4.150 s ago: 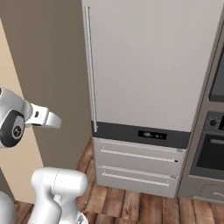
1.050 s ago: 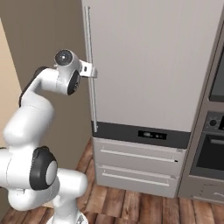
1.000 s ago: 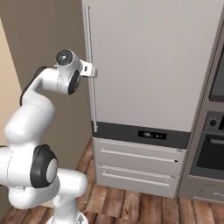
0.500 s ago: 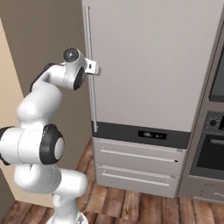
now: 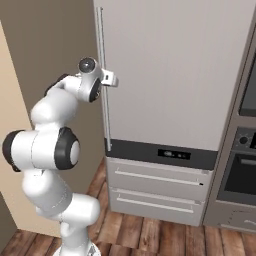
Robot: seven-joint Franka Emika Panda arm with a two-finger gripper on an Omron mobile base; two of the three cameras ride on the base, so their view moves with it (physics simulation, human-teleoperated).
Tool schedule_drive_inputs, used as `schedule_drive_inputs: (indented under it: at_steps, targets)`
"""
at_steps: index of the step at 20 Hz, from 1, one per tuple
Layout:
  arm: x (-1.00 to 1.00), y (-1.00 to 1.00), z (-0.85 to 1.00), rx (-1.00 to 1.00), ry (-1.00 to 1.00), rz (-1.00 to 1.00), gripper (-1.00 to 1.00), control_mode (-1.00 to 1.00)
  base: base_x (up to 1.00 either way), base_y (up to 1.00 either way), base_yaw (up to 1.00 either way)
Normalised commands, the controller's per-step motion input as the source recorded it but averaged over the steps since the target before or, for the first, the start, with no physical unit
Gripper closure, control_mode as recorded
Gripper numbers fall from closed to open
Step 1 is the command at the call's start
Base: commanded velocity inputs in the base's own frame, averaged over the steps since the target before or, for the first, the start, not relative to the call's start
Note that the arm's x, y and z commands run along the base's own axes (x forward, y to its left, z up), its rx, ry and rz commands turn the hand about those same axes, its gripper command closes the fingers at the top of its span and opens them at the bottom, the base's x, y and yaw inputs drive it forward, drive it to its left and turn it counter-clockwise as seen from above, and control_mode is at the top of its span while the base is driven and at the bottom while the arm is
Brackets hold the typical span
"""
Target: Take the lemon wedge from the fridge and place it on the plate with fish on the dining counter.
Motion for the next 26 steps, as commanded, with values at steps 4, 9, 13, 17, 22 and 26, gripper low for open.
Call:
schedule_drive_inputs:
  at_steps: [4, 9, 13, 17, 22, 26]
  targets:
    - [0.61, 0.06, -0.25, -0.01, 0.0, 0.0, -1.0, -1.0, 0.0, 0.0, 0.0]
    - [0.6, 0.06, -0.21, 0.0, 0.0, 0.0, -1.0, -1.0, 0.0, 0.0, 0.0]
    - [0.53, 0.04, -0.22, 0.0, 0.0, 0.0, -1.0, -1.0, 0.0, 0.0, 0.0]
    - [0.51, 0.01, -0.24, 0.0, 0.0, 0.0, -1.0, -1.0, 0.0, 0.0, 0.0]
    - [0.51, 0.03, -0.19, -0.01, 0.0, 0.0, 1.0, -1.0, 0.0, 0.0, 0.0]
    - [0.0, 0.0, 0.0, 0.0, 0.0, 0.0, 1.0, -1.0, 0.0, 0.0, 0.0]
